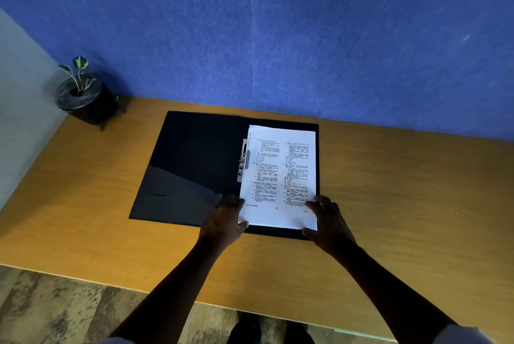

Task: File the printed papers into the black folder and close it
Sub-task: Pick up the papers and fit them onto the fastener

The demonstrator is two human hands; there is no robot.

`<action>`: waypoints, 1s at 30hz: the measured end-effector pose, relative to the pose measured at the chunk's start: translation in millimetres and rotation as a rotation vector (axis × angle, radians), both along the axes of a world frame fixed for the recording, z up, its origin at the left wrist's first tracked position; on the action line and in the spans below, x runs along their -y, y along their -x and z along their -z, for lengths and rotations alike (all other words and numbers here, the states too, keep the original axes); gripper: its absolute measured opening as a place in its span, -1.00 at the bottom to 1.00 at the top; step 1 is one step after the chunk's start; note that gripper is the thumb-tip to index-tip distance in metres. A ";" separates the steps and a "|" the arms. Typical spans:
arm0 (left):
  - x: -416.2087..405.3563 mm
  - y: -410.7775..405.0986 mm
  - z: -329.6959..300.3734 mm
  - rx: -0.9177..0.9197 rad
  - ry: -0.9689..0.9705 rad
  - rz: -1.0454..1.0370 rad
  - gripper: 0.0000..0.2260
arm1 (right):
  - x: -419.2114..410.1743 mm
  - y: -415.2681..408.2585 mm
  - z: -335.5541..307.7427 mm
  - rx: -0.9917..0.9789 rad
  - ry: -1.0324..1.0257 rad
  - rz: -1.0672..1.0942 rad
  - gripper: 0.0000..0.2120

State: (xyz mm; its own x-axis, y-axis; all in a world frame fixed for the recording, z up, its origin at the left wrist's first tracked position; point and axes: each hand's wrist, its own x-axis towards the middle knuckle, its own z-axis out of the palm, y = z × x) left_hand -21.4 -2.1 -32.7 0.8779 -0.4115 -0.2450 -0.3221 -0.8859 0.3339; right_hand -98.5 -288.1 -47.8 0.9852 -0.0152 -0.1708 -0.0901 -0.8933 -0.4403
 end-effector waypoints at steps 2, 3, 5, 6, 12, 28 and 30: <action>-0.2 0.6 -0.8 0.003 -0.003 0.005 -0.53 | 0.0 -0.2 -0.3 -0.005 0.004 -0.004 -0.32; -0.1 0.6 -1.2 0.004 -0.003 0.009 -0.54 | 0.2 -0.6 -0.8 -0.008 0.007 -0.005 -0.32; 0.2 0.2 -2.4 0.001 -0.009 0.014 -0.55 | 0.5 -1.4 -2.0 -0.016 0.010 -0.009 -0.32; 0.4 0.0 -2.9 0.000 -0.013 0.016 -0.55 | 0.4 -1.8 -2.6 -0.023 0.009 -0.010 -0.31; 0.0 1.5 -2.4 0.002 0.006 0.004 -0.54 | -1.4 -13.7 -11.6 -0.004 -0.123 0.151 -0.26; -3.3 9.8 0.3 -0.018 0.032 -0.042 -0.41 | 15.1 -202.0 -36.3 -0.057 0.053 -0.019 -0.31; -3.9 9.9 1.4 -0.007 0.044 -0.038 -0.40 | 14.0 -223.0 -35.9 -0.091 0.072 -0.037 -0.29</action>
